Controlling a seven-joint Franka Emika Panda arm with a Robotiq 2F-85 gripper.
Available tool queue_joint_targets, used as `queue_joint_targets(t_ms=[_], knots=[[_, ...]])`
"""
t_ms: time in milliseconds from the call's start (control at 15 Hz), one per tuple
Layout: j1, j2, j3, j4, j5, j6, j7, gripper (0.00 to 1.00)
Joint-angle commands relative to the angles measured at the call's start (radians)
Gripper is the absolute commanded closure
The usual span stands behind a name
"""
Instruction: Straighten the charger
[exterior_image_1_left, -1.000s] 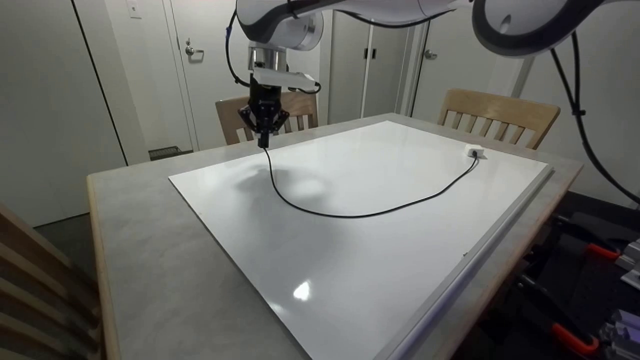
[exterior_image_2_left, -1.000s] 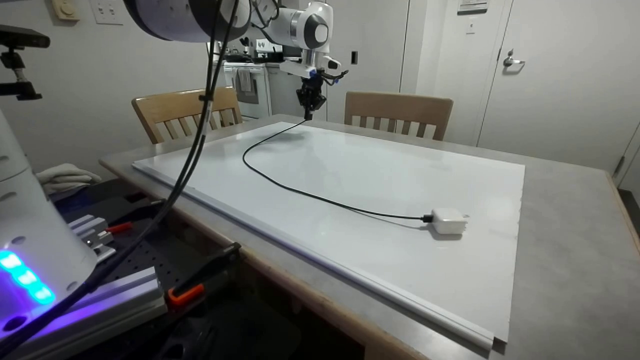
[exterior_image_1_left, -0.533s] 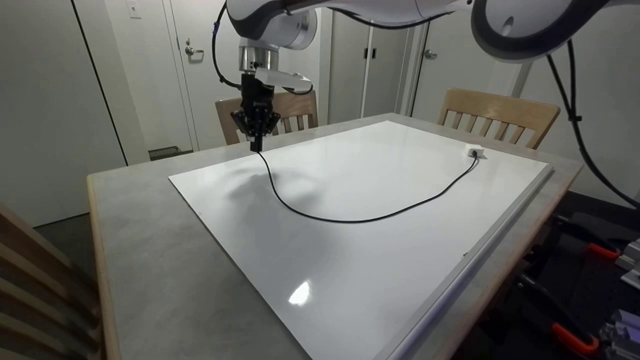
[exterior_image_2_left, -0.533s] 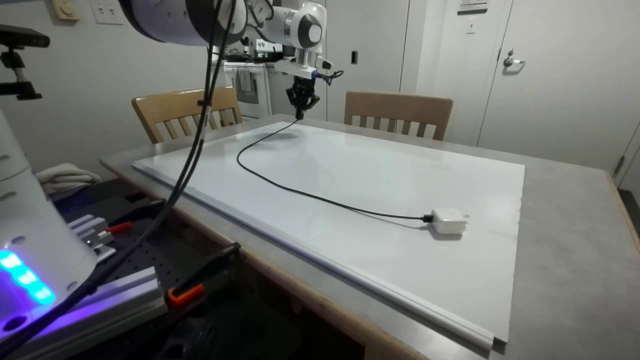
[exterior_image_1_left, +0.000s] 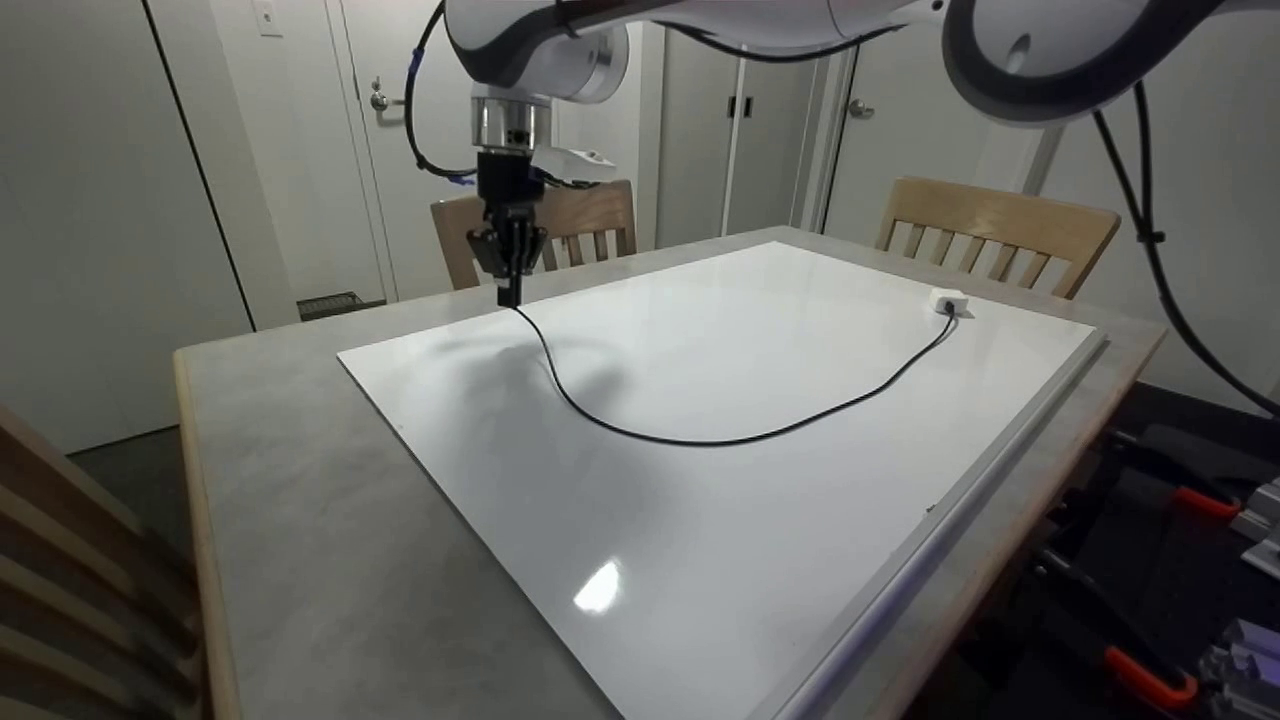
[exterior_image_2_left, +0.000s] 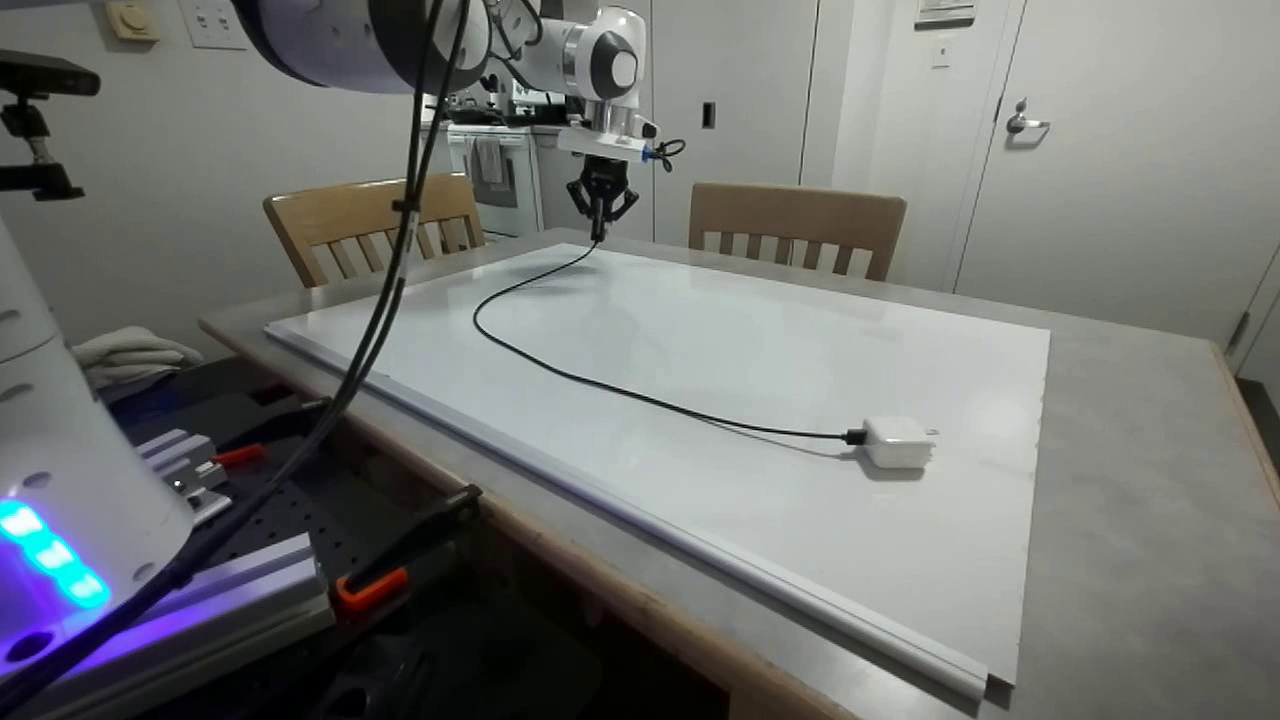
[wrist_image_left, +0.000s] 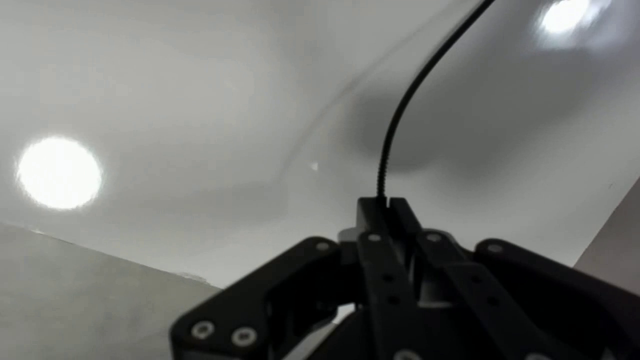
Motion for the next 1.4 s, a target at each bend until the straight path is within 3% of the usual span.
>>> queue_joint_targets(t_ms=[0,200,267,333,533,600,667,733,933,1000,1333], knots=[[0.007,-0.007,-0.002,-0.02,-0.019,0.04,-0.108,0.98],[0.013,-0.006,0.002,-0.019,-0.011,0.069,-0.161,0.98],[0.013,0.059,0.026,0.102,-0.03,0.016,-0.161,0.98],[0.016,-0.011,0.009,-0.024,-0.003,0.064,-0.165,0.98],[0.01,-0.016,0.045,-0.034,0.038,0.036,-0.155,0.98],[0.011,-0.016,0.056,-0.034,0.043,0.033,-0.162,0.98],[0.014,0.053,0.081,0.092,0.023,-0.024,-0.159,0.98],[0.015,-0.016,0.072,-0.032,0.041,0.024,-0.17,0.98],[0.02,-0.016,0.086,-0.026,0.03,0.031,-0.191,0.98],[0.027,0.058,0.088,0.101,0.01,-0.019,-0.15,0.91],[0.029,0.058,0.092,0.101,0.011,-0.019,-0.159,0.91]])
